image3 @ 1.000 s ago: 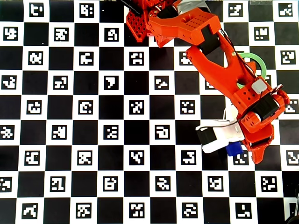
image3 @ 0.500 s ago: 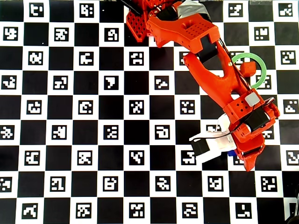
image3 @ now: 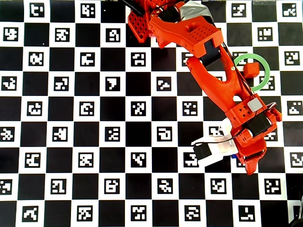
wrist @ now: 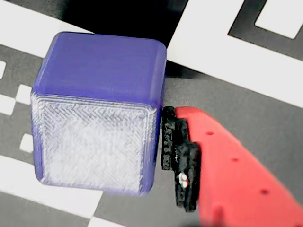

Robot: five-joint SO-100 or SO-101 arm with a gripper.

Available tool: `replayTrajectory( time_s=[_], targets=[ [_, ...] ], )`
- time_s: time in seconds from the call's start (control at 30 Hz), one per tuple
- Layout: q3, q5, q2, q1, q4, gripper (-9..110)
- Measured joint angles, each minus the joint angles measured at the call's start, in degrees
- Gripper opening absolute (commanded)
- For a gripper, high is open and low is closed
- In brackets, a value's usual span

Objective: Grab the red cube then put it in the green circle then put the blue cube on top and finally the orange cube on top

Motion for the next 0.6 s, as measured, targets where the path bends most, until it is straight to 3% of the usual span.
replayTrajectory(
  time_s=[0.3, 0.6],
  targets=[
    [0.0, 0.0, -0.5, 0.0, 0.0, 40],
    [0.0, 0.0, -0.5, 0.0, 0.0, 26]
  ],
)
